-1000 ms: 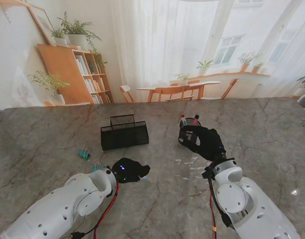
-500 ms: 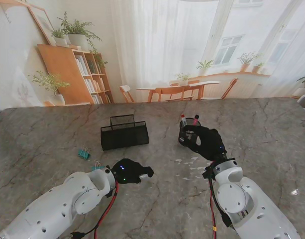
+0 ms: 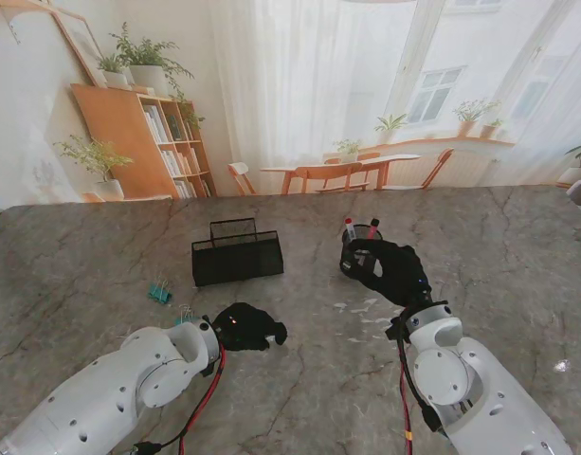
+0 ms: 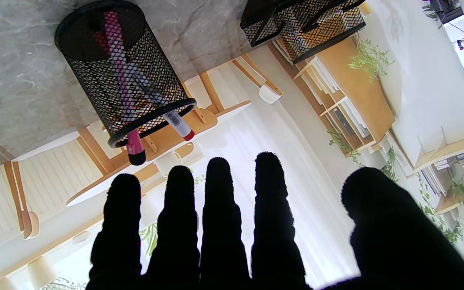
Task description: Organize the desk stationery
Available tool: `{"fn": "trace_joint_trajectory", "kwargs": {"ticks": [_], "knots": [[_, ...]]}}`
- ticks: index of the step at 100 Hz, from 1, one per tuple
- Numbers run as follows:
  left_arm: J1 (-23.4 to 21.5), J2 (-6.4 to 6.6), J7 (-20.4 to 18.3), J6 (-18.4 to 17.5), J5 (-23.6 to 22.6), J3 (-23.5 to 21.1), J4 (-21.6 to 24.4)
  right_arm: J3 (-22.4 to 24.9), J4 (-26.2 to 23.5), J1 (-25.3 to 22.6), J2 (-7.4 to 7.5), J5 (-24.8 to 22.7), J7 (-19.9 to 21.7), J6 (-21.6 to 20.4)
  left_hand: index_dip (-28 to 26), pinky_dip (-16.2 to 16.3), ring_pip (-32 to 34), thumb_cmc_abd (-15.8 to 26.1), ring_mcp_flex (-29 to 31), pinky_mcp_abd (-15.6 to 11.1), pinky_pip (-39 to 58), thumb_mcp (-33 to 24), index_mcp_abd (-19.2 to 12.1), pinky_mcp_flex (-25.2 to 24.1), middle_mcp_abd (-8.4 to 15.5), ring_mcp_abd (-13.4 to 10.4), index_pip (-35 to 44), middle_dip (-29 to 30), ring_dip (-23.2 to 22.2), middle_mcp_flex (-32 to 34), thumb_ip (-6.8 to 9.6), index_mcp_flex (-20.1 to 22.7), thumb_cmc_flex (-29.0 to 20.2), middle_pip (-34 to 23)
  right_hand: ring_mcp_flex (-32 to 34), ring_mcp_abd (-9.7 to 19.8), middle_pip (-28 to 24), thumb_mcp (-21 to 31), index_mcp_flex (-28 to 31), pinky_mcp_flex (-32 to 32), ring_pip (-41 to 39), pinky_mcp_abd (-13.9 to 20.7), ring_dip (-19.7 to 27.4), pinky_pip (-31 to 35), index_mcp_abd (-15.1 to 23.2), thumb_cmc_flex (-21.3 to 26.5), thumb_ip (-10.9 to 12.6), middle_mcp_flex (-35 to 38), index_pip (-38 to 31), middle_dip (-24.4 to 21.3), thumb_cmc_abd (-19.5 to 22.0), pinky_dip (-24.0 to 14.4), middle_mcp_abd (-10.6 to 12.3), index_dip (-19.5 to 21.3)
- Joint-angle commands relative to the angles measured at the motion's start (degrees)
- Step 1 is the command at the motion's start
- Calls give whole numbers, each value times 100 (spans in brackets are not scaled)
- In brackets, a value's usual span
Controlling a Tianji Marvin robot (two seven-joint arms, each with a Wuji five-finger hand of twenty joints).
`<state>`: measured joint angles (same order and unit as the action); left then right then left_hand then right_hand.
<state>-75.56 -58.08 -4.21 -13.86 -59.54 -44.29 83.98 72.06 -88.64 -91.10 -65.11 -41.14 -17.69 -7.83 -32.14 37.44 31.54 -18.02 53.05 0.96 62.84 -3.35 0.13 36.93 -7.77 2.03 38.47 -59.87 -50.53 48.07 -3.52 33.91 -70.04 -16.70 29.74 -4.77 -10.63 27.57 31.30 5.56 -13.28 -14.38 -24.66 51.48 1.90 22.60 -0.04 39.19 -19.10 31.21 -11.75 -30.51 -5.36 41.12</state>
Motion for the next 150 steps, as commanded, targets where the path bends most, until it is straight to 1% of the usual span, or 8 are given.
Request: {"fn": "trace_joint_trajectory", "kwargs": {"ticks": [1,20,41,64,74,99,108,150], "knots": [[-173,25,-70,-19,49,85,-293,-6,25,-5,-12,10,66,-23,216,90,113,-175,92,-244,54,-154,-54,231,570,-146,385,579,5,683,41,430,-392,-54,76,3,-95,-131,72,-70,-17,-43,-62,112,15,-2,-128,36,-16,108,139,23,-2,119],[-213,-16,133,-75,146,5,-357,-19,34,6,-13,26,77,-13,984,152,121,-380,240,-247,3,-280,-119,490,511,-66,1013,758,-73,781,51,469,-392,-103,73,16,-95,-142,75,-73,-20,-46,-62,114,15,-5,-128,35,-17,108,148,27,-3,120],[-317,-34,323,-216,89,-183,-318,-33,52,22,-15,43,81,-19,967,328,235,-396,130,-229,-51,-393,-183,415,476,-27,1462,652,-328,654,165,232,-392,-236,71,11,-97,-154,99,-74,-23,-41,-61,116,2,-3,-128,41,-30,108,177,31,-10,124],[-437,-41,482,-334,-17,-387,-232,-51,72,41,-20,70,79,-21,802,844,653,-472,-120,-265,9,-875,-200,187,453,-26,2100,371,-772,412,373,-167,-152,-607,78,10,-100,-178,111,-77,-27,-41,-61,117,14,1,-129,53,-32,109,236,34,-15,122],[-465,-45,543,-359,-53,-448,-220,-57,80,48,-22,77,75,-26,668,1026,864,-600,-189,-289,116,-1441,-227,113,449,-56,2444,238,-943,313,589,-353,173,-817,79,17,-101,-194,123,-78,-28,-38,-61,117,9,13,-129,56,-38,109,255,36,-13,123],[-455,-59,606,-433,-13,-499,-266,-65,85,53,-28,89,55,-10,348,1418,1505,-826,-321,-411,467,-3037,-290,-72,557,-325,3391,-212,-1457,37,1571,-917,1194,-1642,76,2,-103,-236,140,-80,-31,-36,-62,118,6,30,-128,63,-47,111,293,39,-29,123],[-444,-68,613,-450,38,-511,-291,-68,86,55,-30,96,54,-9,352,1518,1617,-840,-354,-405,532,-3282,-247,-140,543,-343,3393,-292,-1521,-18,1722,-923,1315,-1785,75,6,-103,-246,137,-81,-32,-36,-63,119,11,41,-126,65,-46,111,304,40,-23,122],[-795,-66,865,-667,-353,-1134,230,-59,88,44,-32,95,37,-17,351,1515,1556,-849,-342,-344,488,-3130,-236,-120,524,-284,3402,-193,-1385,-39,1612,-907,1170,-1748,75,6,-104,-291,143,-81,-33,-36,-63,123,2,58,-122,70,-50,113,332,41,-27,118]]}}
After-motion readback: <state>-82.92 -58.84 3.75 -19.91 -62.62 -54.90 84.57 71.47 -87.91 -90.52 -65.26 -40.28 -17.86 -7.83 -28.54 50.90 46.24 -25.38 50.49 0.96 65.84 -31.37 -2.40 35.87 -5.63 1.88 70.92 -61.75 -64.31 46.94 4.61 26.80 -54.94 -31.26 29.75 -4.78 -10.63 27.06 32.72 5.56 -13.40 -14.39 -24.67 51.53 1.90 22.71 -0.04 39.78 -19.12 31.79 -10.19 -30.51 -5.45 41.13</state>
